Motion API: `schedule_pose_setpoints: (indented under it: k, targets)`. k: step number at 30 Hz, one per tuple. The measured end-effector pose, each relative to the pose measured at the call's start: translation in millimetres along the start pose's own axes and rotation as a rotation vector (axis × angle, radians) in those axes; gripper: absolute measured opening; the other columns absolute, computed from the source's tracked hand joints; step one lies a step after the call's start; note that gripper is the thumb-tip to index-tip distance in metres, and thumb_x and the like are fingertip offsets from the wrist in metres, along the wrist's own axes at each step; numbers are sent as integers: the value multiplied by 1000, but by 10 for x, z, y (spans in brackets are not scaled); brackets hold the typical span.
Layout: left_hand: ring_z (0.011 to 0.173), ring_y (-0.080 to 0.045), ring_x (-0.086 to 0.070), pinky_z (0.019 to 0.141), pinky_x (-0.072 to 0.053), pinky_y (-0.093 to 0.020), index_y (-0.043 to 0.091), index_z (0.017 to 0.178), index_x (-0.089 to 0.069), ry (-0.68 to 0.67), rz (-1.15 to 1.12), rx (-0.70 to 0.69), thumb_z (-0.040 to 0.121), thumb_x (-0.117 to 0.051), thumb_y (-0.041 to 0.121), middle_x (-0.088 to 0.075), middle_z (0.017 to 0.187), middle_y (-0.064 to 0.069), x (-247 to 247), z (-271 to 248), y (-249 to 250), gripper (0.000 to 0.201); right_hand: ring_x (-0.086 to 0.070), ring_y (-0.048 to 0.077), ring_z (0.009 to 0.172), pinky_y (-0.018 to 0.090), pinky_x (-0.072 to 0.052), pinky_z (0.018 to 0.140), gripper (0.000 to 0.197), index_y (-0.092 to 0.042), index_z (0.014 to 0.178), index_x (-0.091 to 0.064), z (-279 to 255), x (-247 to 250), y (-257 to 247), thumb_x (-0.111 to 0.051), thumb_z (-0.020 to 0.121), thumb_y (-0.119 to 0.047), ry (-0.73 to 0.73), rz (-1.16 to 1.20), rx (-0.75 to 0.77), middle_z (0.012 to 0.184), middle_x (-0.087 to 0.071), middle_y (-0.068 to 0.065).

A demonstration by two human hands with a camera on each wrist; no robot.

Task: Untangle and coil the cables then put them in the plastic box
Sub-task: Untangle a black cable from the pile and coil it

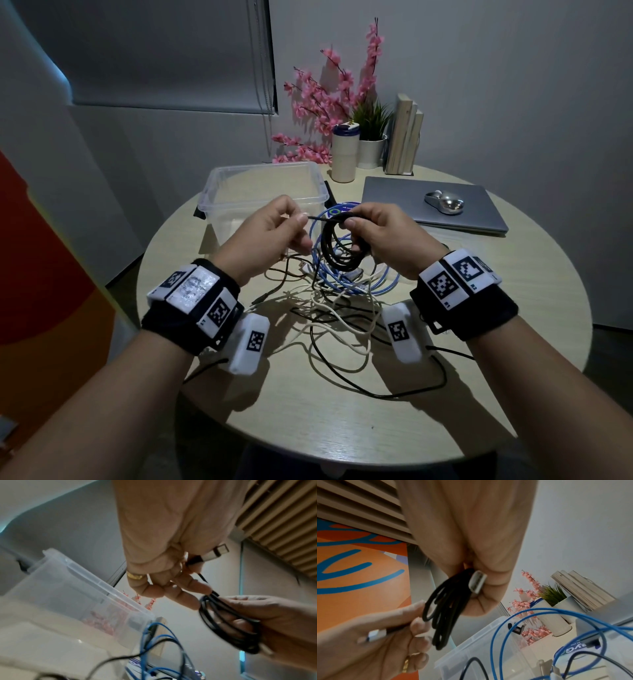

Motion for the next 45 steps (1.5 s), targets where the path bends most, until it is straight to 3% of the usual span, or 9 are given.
schedule_pose_setpoints:
  k: [4, 8, 15, 23, 29, 33, 37, 40, 45]
  targets:
    - [48, -3, -50, 47, -40, -16, 23, 70, -67, 50, 374, -23, 81, -73, 22, -60, 62, 7, 158, 25, -56, 13, -55, 6, 52, 10, -36, 38, 23, -15, 87, -60, -30, -13, 5, -44, 98, -3, -19, 115, -26, 66, -51, 3]
    - [55, -7, -58, 49, -44, -13, 22, 75, -71, 147, 439, -15, 83, -72, 22, -68, 70, -2, 216, 29, -80, 8, -61, 6, 55, 14, -38, 39, 19, -3, 101, -58, -43, -133, -41, -41, 97, 4, -112, 254, -39, 71, -53, 7]
    - [62, -11, -67, 64, -56, -25, 11, 77, -59, 325, 9, -54, 91, -57, 2, -68, 72, -10, 314, 43, -56, 16, -56, 7, 53, 18, -36, 39, 17, -8, 106, -57, -34, -170, -27, -42, 99, -4, -72, 147, -45, 69, -52, 2]
    - [57, -9, -63, 50, -51, -17, 9, 76, -52, 280, -493, 66, 94, -50, 0, -64, 69, -6, 100, 24, -198, 20, -60, 10, 56, 19, -47, 40, 21, 1, 112, -60, -46, -204, -39, -46, 96, 1, -60, 332, -88, 75, -58, 8]
    - [67, -16, -67, 73, -54, -34, 9, 88, -62, 90, -565, 138, 96, -50, 12, -71, 74, -6, -171, 3, -274, 15, -56, 7, 42, 18, -44, 37, 22, 5, 112, -63, 6, -30, -19, -50, 94, 2, 104, 244, -36, 66, -55, 11]
    - [65, -10, -65, 80, -51, -31, 1, 104, -66, 114, -602, 130, 95, -53, 12, -70, 80, -6, -176, -5, -220, 20, -59, 26, 55, 50, -52, 62, 21, -16, 88, -71, 57, 72, 56, -54, 93, -4, 196, 183, -22, 57, -61, 6]
    - [74, -19, -68, 77, -56, -29, 3, 92, -69, 234, -526, 52, 80, -67, -2, -72, 81, -9, -138, -24, -105, 12, -64, 29, 61, 35, -50, 50, 22, -21, 87, -69, 66, 37, 24, -54, 93, -6, 217, 164, 4, 65, -65, 11]
    - [69, -16, -68, 72, -57, -25, 8, 84, -69, 307, -470, 43, 83, -64, -5, -72, 72, -2, -116, -6, -101, 14, -64, 24, 60, 38, -56, 55, 19, -16, 91, -69, 72, 5, -10, -54, 93, -3, 214, 195, 30, 70, -64, 15]
    - [72, -18, -64, 82, -54, -39, 12, 86, -66, 309, -377, 35, 93, -53, 1, -68, 74, -2, -144, 21, -81, 19, -60, 15, 55, 24, -47, 45, 19, -3, 106, -67, 83, -57, -2, -55, 91, 1, 132, 205, 63, 72, -65, 12]
Point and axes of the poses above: each hand's wrist, its own z-axis towards the middle knuckle, its own x-axis out of the back of the hand, y = z × x, the point moved 10 cm from there along z, towards the middle knuckle
